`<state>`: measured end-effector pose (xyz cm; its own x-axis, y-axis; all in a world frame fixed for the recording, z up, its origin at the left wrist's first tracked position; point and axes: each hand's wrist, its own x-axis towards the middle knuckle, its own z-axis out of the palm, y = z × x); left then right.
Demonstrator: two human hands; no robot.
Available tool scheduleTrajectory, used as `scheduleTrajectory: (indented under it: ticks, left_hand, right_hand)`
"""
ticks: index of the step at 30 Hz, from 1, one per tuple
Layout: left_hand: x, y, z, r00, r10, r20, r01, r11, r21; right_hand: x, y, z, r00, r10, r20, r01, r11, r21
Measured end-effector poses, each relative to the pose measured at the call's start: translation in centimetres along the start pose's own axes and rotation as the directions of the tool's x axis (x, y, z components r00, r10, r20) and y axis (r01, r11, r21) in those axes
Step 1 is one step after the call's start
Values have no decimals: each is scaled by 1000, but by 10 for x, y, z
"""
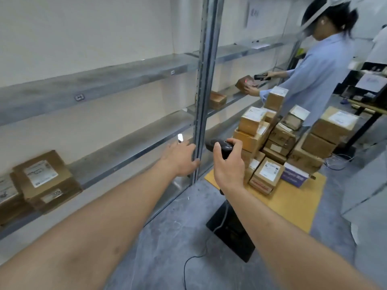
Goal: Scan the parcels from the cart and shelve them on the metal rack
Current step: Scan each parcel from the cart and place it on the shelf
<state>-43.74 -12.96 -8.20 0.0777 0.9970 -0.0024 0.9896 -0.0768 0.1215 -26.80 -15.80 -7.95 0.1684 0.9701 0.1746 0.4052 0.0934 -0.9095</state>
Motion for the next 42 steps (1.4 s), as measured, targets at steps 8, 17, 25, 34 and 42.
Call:
scheduleTrajectory:
  ticks: [8,17,25,34,42]
  left_hand:
    - [9,140,16,988,151,11,-151,988,-24]
    - [66,240,58,954,278,111,-269,959,-90]
    - [165,272,102,901,375,217,-357,926,-120]
    - [250,279,158,844,420,334,-398,907,-136]
    - [289,293,215,826,384,413,-347,923,-164]
  right_hand:
    - [-5,58,-124,985,96,-143,-102,994,-39]
    - [37,116,-192,930,220,-294,-247,967,-55]
    - [115,160,-192,859,312,-406,-357,933,-39]
    - [182,210,-163,786,419,-454,-480,877,-23]
    - [218,267,-156,740,517,-430,-577,816,-11]
